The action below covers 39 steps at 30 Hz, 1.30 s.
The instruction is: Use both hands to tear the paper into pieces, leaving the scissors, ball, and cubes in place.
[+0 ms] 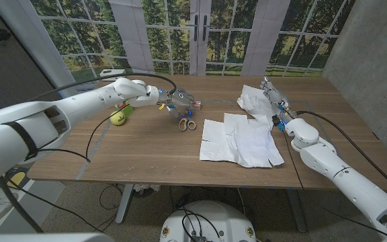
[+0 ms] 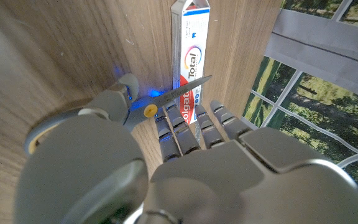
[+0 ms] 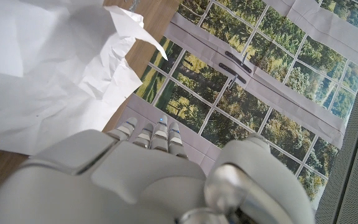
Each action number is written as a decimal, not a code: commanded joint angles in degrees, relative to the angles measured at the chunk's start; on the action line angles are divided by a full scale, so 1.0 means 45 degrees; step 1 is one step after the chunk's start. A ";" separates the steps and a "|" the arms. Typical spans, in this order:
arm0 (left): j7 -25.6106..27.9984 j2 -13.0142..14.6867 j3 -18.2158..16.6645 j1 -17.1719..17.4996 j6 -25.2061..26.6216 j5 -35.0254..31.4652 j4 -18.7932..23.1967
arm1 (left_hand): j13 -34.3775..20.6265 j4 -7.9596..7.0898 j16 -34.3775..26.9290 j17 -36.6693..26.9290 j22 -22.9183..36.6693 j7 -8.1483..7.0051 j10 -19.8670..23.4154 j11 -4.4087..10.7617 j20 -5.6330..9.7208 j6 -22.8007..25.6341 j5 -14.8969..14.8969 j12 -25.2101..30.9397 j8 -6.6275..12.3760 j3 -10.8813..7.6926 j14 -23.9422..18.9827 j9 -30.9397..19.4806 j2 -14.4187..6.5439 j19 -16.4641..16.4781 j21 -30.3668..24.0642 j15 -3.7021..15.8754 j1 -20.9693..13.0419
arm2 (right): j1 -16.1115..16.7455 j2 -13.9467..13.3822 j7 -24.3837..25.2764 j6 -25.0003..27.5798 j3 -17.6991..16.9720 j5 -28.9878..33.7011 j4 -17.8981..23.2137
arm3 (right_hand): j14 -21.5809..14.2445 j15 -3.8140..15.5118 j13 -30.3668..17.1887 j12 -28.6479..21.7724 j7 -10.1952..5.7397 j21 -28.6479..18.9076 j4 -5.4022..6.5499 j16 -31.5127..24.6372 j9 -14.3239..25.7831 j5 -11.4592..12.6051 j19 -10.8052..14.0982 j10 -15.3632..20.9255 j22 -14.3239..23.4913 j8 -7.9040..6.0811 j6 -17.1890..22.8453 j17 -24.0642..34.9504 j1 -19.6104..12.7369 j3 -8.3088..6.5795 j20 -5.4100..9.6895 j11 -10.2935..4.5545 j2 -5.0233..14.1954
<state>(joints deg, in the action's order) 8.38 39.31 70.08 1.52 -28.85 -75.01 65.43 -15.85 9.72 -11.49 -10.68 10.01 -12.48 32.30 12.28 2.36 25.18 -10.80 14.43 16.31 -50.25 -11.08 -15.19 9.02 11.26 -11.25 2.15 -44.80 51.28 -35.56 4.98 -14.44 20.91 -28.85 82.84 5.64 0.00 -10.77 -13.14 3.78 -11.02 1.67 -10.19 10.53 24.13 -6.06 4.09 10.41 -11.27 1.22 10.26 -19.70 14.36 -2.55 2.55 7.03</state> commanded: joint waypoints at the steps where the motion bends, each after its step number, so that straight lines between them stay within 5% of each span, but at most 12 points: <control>1: -0.0302 0.0133 0.0002 0.0079 0.0060 0.0006 0.0187 | -0.0066 -0.0002 -0.0067 -0.0014 0.0031 -0.0013 0.0209 0.0024 0.1066 0.0138 -0.0033 0.0074 0.0081 -0.0156 -0.0087 -0.0050 -0.0010 0.0132 -0.0052 0.2212 -0.0003 | 0.0079 -0.0057 0.0032 0.0062 -0.0017 0.0015 0.0096 | 0.0131 0.0009 -0.0040 0.0021 0.0052 -0.0060 0.0006 -0.0070 0.0026 -0.0033 -0.0114 0.0034 0.0010 0.0021 0.0025 0.0019 -0.0071 -0.0050 0.0021 0.0001 0.0091; 39: -0.0130 0.0217 0.0184 0.0423 0.0456 -0.0288 0.0153 | -0.0179 0.0191 0.0094 0.0009 0.0022 -0.0039 0.0333 0.0024 0.1117 0.0173 -0.0363 0.0043 0.0071 -0.0239 -0.0163 0.0052 0.0313 0.0349 -0.0057 0.2220 -0.0364 | 0.0403 -0.0159 0.0128 0.0046 -0.0173 -0.0100 0.0393 | 0.0167 0.0001 -0.0041 0.0039 0.0014 -0.0057 -0.0011 -0.0067 0.0027 -0.0062 -0.0156 -0.0013 0.0010 0.0022 0.0021 0.0019 -0.0092 -0.0086 -0.0007 0.0011 0.0104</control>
<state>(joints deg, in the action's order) 7.53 39.83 70.64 2.85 -26.74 -76.40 66.01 -16.38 10.21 -11.19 -10.68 10.00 -12.41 34.21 12.21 2.05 26.03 -11.95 14.65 16.70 -51.18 -11.79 -14.73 10.00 12.37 -11.24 2.05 -45.79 52.81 -36.14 5.47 -14.20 20.30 -29.18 84.28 5.85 0.22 -10.77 -13.14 3.78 -11.02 1.42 -10.19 10.53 23.94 -6.24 4.09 10.41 -11.27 1.22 10.26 -19.70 14.11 -2.35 2.55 7.03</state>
